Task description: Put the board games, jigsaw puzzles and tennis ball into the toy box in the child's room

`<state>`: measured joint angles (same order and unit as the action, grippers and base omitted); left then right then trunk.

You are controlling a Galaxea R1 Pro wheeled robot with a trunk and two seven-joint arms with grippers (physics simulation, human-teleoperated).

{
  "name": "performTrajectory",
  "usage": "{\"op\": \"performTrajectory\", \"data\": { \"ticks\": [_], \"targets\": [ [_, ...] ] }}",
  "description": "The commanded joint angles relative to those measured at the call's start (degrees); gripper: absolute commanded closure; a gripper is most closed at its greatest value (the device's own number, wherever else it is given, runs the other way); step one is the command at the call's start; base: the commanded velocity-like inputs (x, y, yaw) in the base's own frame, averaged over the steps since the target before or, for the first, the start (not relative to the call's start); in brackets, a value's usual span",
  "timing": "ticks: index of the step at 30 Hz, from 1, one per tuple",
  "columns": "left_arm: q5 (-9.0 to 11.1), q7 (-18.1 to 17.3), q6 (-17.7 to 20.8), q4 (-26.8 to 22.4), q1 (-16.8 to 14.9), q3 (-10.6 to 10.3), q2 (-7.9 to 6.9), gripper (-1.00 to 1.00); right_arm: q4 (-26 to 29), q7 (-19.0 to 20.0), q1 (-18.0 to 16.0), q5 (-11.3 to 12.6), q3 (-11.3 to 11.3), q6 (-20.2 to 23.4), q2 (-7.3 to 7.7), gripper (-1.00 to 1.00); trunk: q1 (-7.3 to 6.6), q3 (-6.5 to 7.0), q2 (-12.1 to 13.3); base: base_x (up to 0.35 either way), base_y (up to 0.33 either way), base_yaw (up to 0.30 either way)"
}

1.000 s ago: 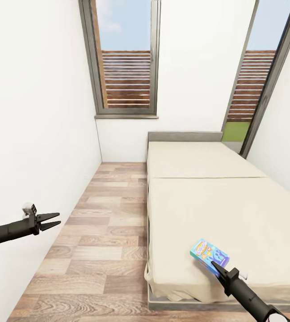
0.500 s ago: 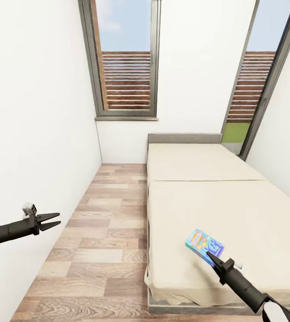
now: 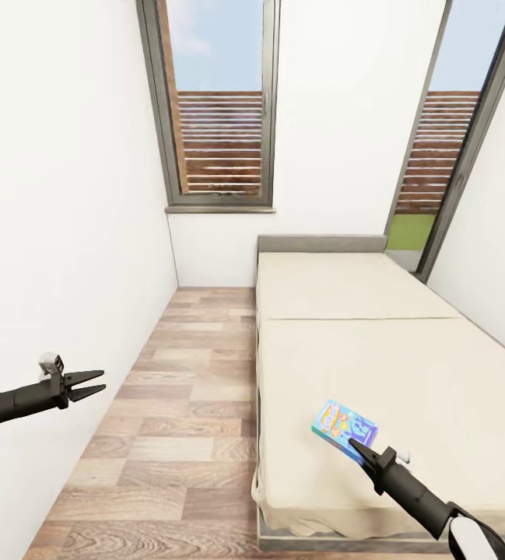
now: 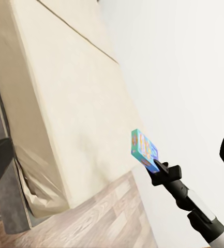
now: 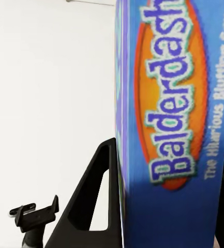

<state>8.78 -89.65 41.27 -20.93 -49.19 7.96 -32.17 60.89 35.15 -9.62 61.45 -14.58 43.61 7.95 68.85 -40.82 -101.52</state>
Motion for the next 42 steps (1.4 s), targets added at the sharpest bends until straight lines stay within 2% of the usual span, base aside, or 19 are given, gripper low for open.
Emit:
{"op": "performTrajectory", "data": {
  "ticks": [1,4,7,9,12,19,23,35,42],
  "targets": [
    [-0.1,-0.2,0.6,0.0,0.0,0.0,0.00,-1.00,0.0,0.2,0.0,0.0,-0.1,0.3,-0.02,1.00,-0.23,0.13,0.4,0.000,0.000,0.000],
    [-0.1,-0.2,0.6,0.0,0.0,0.0,0.00,-1.00,0.0,0.1,0.0,0.1,0.0,0.2,-0.03,1.00,-0.89,0.67,1.6,0.000,0.000,0.000],
    [-0.5,-0.1,-0.4,0.8,1.0,-0.3,0.98,-1.00,1.0,-0.9,0.9,0.4,-1.0,1.1,-0.98,1.00,-0.88,0.66,1.6,0.000,0.000,0.000],
    [-0.5,-0.1,-0.5,0.8,1.0,-0.3,1.63,-1.00,1.6,-1.5,0.9,0.4,-1.6,1.7,-0.98,1.00,-0.88,0.66,1.6,0.000,0.000,0.000],
    [-0.3,-0.1,0.1,0.7,1.1,-0.2,2.47,-1.00,2.5,-1.9,0.1,0.2,-2.6,1.8,-0.11,1.00,-0.88,0.66,1.6,0.000,0.000,0.000],
    [-0.3,-0.3,0.4,0.7,1.3,-0.2,2.75,-1.00,0.2,0.3,-0.3,0.1,-1.7,-0.7,1.98,1.00,-0.88,0.66,1.6,0.000,0.000,0.000],
    [-0.3,-0.3,0.5,0.7,1.3,-0.2,2.80,-1.00,-1.1,1.4,-0.3,0.1,-1.7,-1.4,2.06,1.00,-1.76,1.38,3.2,0.000,0.000,0.000],
    [-0.3,-0.3,0.4,0.7,1.3,-0.2,2.81,-1.00,-1.3,1.3,-0.3,0.1,-1.6,-1.4,1.93,1.00,-4.40,3.54,8.0,0.000,0.000,0.000],
    [-0.3,-0.3,0.4,0.7,1.3,-0.2,2.81,-1.00,-1.3,1.4,-0.3,0.1,-1.6,-1.5,1.83,1.00,-5.94,5.27,10.8,0.000,0.000,0.000]
  ]
}}
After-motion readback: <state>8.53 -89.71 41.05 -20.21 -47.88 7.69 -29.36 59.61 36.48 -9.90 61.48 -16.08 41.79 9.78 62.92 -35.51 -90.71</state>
